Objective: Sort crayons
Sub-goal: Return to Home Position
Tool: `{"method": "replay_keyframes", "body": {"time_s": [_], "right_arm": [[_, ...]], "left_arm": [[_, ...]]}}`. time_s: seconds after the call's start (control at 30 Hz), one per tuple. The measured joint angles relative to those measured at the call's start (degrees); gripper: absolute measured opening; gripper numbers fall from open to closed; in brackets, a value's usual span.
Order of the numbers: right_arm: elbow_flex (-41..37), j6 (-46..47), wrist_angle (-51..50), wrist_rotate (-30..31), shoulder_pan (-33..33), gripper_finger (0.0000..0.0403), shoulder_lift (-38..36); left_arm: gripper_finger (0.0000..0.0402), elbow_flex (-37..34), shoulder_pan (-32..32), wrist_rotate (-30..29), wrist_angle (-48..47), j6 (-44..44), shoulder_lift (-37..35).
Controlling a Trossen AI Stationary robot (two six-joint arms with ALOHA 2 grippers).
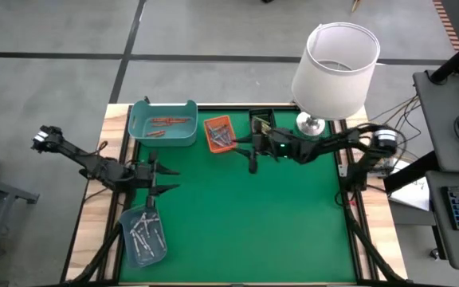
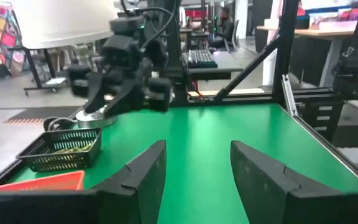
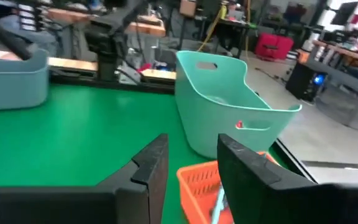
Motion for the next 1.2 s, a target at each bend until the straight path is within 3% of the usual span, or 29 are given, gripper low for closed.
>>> {"method": "replay_keyframes", "body": {"time_s": [0.3, 0.57, 0.97, 1.2], "right_arm": [[-15.4, -1.4, 0.6, -3.5, -0.1, 0.0113, -16.2], [-26.6, -1.1, 2.9, -3.5, -0.9, 0.0113, -31.0], [-40.8, 1.7, 13.5, -3.5, -4.4, 0.0094, -43.7], [-40.8, 2.3, 10.9, -8.3, -5.1, 0.0090, -47.4]], "left_arm": [[0.0162, -9.4, 0.0, -0.7, 2.6, 1.3, -13.6], [0.0162, -10.2, 0.6, -1.5, -4.9, 5.2, -26.0], [0.0129, -10.3, 1.2, -4.3, -5.9, 5.8, -26.3], [0.0115, -10.5, 1.3, -12.7, -5.8, 4.8, -26.3]]}}
